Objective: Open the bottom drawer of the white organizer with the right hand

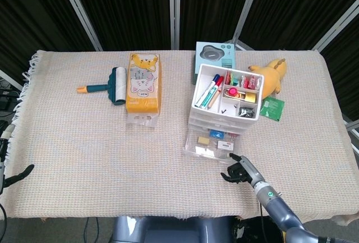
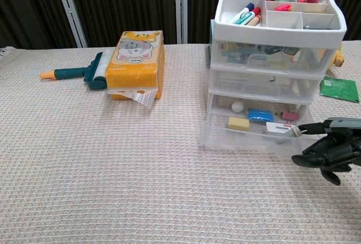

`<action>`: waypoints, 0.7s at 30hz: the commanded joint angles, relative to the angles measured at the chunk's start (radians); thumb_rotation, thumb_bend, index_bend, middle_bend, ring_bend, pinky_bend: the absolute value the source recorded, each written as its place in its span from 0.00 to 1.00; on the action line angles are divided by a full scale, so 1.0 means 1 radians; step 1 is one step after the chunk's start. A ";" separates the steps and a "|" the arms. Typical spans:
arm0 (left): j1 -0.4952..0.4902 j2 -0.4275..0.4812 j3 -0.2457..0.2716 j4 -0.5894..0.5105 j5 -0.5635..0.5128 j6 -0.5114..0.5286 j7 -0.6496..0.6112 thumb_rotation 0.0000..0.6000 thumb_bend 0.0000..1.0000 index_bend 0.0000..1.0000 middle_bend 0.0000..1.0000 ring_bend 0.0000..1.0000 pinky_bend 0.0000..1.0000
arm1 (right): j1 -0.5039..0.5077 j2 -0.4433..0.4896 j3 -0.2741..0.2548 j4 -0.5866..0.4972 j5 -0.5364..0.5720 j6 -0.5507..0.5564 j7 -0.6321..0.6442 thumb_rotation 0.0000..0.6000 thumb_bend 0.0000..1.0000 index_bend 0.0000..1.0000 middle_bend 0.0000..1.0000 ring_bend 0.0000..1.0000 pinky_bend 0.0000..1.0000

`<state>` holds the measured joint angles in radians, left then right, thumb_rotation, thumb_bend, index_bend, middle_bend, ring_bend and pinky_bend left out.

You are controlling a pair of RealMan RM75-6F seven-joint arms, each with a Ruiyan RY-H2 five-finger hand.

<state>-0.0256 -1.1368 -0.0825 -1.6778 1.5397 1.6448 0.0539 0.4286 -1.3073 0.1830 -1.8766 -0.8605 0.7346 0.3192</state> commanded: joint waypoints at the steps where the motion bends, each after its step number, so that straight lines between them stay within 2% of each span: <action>1: 0.001 0.000 0.000 0.000 0.000 0.000 0.001 1.00 0.07 0.00 0.00 0.00 0.00 | -0.002 0.004 -0.004 -0.001 -0.006 -0.002 0.005 1.00 0.29 0.32 0.86 0.89 0.72; 10: -0.001 -0.001 -0.002 0.000 -0.003 -0.003 0.002 1.00 0.07 0.00 0.00 0.00 0.00 | 0.002 0.004 -0.014 0.009 -0.020 -0.009 0.012 1.00 0.27 0.17 0.86 0.89 0.72; 13: -0.001 0.000 -0.002 0.000 -0.005 -0.004 0.001 1.00 0.07 0.00 0.00 0.00 0.00 | 0.002 0.003 -0.014 0.009 -0.023 -0.012 0.020 1.00 0.25 0.16 0.86 0.89 0.72; 17: -0.001 0.000 -0.003 0.000 -0.006 -0.004 0.000 1.00 0.07 0.00 0.00 0.00 0.00 | -0.005 0.006 -0.015 -0.004 -0.048 0.007 0.020 1.00 0.15 0.17 0.89 0.92 0.72; 21: 0.001 0.000 -0.004 0.000 -0.007 -0.001 -0.002 1.00 0.07 0.00 0.00 0.00 0.00 | -0.022 0.009 -0.017 -0.040 -0.098 0.074 -0.010 1.00 0.09 0.19 0.91 0.94 0.73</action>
<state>-0.0249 -1.1364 -0.0866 -1.6780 1.5326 1.6439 0.0521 0.4170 -1.3007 0.1682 -1.8960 -0.9314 0.7733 0.3284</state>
